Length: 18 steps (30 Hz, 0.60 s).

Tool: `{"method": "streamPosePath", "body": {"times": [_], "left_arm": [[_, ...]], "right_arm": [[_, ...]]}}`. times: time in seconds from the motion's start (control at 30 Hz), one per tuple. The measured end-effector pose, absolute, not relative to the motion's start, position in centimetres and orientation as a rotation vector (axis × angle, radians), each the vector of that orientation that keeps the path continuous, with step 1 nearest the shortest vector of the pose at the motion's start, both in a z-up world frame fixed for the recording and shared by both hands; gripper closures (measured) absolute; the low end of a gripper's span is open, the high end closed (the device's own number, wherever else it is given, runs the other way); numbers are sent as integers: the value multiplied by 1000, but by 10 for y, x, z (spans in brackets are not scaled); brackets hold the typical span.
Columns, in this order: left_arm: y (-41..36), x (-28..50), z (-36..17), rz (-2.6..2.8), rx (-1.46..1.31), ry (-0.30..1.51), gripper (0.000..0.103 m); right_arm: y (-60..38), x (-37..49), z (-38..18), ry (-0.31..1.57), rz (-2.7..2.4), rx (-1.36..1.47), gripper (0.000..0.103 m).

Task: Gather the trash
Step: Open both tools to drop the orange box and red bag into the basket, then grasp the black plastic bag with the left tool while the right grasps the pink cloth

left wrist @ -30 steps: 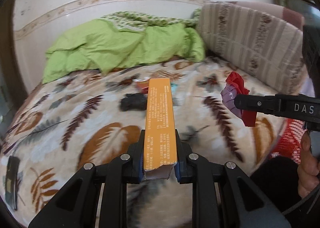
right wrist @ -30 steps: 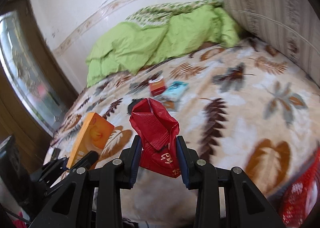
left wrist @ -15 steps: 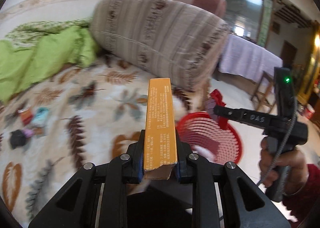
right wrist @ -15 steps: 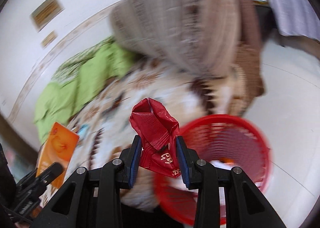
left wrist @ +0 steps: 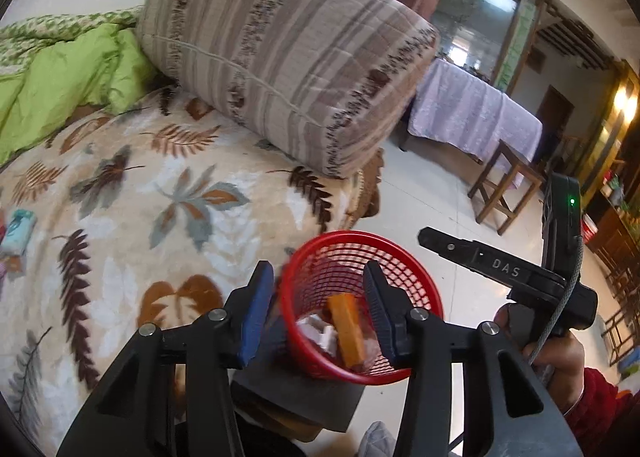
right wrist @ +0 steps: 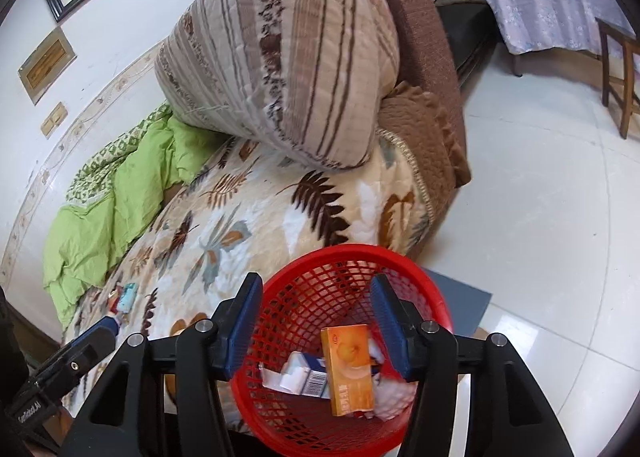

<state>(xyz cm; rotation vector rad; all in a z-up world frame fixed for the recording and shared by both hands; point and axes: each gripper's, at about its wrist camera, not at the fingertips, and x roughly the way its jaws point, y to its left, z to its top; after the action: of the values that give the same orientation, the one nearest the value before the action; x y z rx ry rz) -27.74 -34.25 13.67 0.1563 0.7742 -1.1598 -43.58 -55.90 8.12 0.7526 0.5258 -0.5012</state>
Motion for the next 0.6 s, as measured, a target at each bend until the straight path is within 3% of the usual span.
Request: {"method": "streamPosePath", "body": {"times": [0.1, 0.6], "left_arm": [[-313, -262, 136, -1083, 149, 755, 49], [-144, -170, 93, -674, 78, 786, 48]], "right_arm": [[-552, -419, 81, 535, -452, 757, 44], [-432, -295, 95, 679, -100, 602, 44]]}}
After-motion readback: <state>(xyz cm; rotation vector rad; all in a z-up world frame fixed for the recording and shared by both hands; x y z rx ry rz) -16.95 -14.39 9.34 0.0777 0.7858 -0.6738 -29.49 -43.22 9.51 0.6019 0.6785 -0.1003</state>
